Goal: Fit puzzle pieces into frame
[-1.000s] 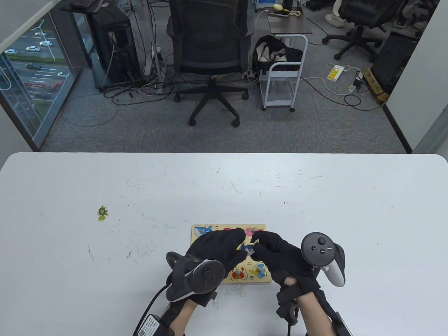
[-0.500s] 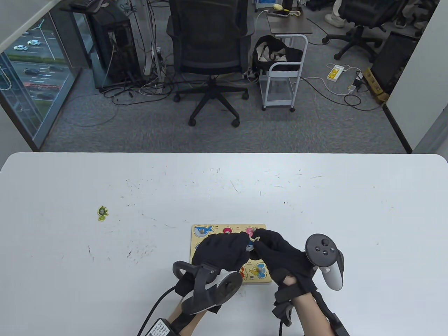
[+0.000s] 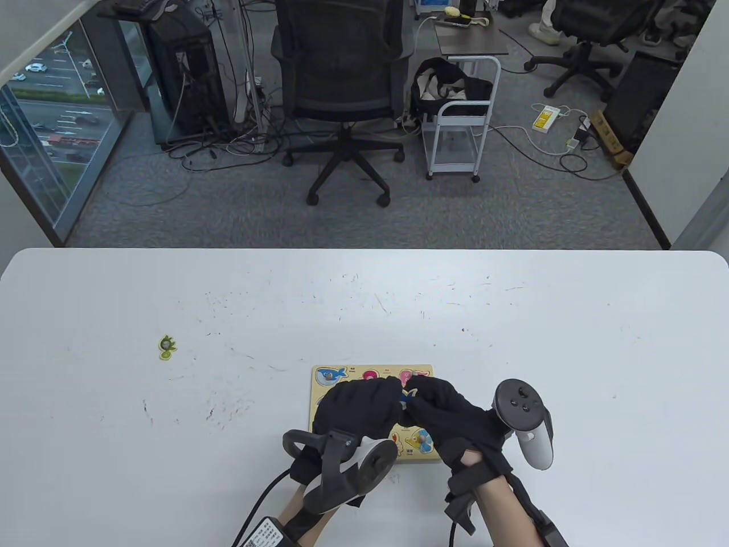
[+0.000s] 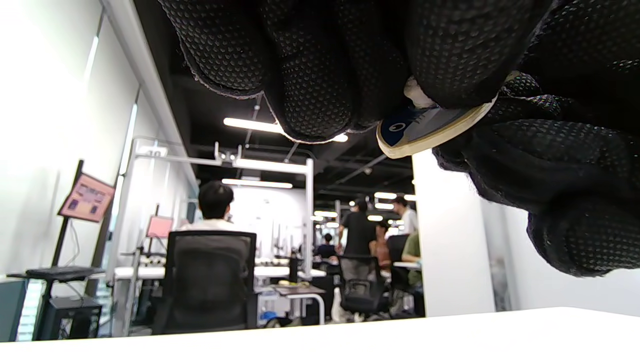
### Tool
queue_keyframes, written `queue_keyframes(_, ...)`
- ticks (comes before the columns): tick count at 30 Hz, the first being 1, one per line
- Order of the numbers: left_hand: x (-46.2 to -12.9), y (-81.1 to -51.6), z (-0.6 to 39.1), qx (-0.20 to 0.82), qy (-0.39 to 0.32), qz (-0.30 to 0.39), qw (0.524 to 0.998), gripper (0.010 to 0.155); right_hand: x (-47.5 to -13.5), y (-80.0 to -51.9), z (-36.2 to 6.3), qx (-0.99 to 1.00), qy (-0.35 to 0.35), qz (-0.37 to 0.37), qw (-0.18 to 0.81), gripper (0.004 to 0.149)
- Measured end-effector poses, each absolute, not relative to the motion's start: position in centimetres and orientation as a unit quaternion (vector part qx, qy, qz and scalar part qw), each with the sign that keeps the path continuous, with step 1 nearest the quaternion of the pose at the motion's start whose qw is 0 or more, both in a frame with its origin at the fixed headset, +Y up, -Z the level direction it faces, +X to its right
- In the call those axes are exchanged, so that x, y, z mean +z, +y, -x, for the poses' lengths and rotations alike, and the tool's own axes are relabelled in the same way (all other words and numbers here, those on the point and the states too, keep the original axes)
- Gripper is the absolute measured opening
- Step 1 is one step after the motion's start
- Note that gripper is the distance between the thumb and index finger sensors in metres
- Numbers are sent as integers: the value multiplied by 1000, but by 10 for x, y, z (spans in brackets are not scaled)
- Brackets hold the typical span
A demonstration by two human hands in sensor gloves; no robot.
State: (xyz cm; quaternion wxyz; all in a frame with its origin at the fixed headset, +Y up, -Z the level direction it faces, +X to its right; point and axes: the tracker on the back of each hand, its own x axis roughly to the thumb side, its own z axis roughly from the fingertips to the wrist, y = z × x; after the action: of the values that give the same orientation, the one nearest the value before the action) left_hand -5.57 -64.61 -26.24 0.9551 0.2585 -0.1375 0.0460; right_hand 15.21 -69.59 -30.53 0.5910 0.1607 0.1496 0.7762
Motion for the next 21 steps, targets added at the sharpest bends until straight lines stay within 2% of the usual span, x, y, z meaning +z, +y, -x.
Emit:
queue_keyframes(10, -270, -642, 62, 67, -137, -233, 960, 45, -306, -692, -153, 783, 151, -185, 574, 56)
queue_keyframes(14, -277, -643, 66, 40, -133, -216, 966, 45, -305, -684, -157, 838, 112, -179, 503, 62)
queue_keyframes(21, -301, -640, 77, -14, -116, -152, 981, 45, -300, -670, -169, 916, 41, -124, 379, 65)
